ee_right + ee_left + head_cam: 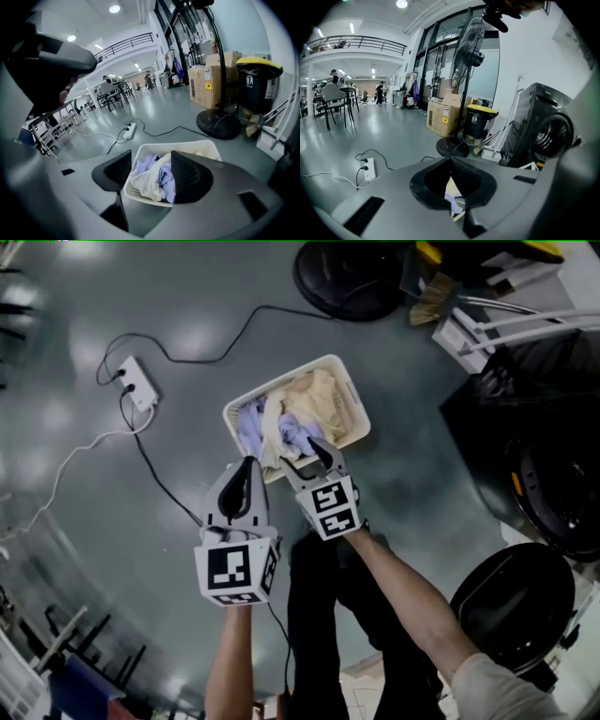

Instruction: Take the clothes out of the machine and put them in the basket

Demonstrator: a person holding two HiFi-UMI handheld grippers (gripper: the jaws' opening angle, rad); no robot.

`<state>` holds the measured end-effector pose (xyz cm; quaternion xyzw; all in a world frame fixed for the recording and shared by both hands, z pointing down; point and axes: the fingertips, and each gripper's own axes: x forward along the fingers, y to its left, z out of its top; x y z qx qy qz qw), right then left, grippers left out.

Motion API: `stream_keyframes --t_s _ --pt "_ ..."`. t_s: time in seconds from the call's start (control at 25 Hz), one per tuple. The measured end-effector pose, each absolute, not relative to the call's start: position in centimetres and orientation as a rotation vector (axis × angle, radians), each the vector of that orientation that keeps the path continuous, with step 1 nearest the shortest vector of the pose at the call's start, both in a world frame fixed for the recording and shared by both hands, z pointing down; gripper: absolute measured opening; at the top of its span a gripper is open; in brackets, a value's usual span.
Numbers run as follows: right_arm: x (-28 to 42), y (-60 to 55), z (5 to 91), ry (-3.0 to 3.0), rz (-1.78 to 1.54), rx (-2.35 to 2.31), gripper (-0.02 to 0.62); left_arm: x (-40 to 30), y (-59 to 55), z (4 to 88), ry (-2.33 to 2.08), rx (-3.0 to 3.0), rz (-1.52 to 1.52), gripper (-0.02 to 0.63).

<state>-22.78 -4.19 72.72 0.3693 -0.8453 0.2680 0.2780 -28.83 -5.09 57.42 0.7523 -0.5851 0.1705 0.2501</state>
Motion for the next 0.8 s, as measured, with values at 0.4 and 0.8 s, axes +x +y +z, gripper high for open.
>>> stream_keyframes --t_s 0.4,0.8 --pt "-13.7 -3.9 59.0 -2.280 0.706 1.232 0.025 -20.9 -5.8 49.4 -1.469 2.190 0.502 0.017" --pt "3.8 -1.0 48.7 -2.146 0.784 1.715 0.023 -6.2 -4.8 44.2 -1.166 2.408 0.574 0.017"
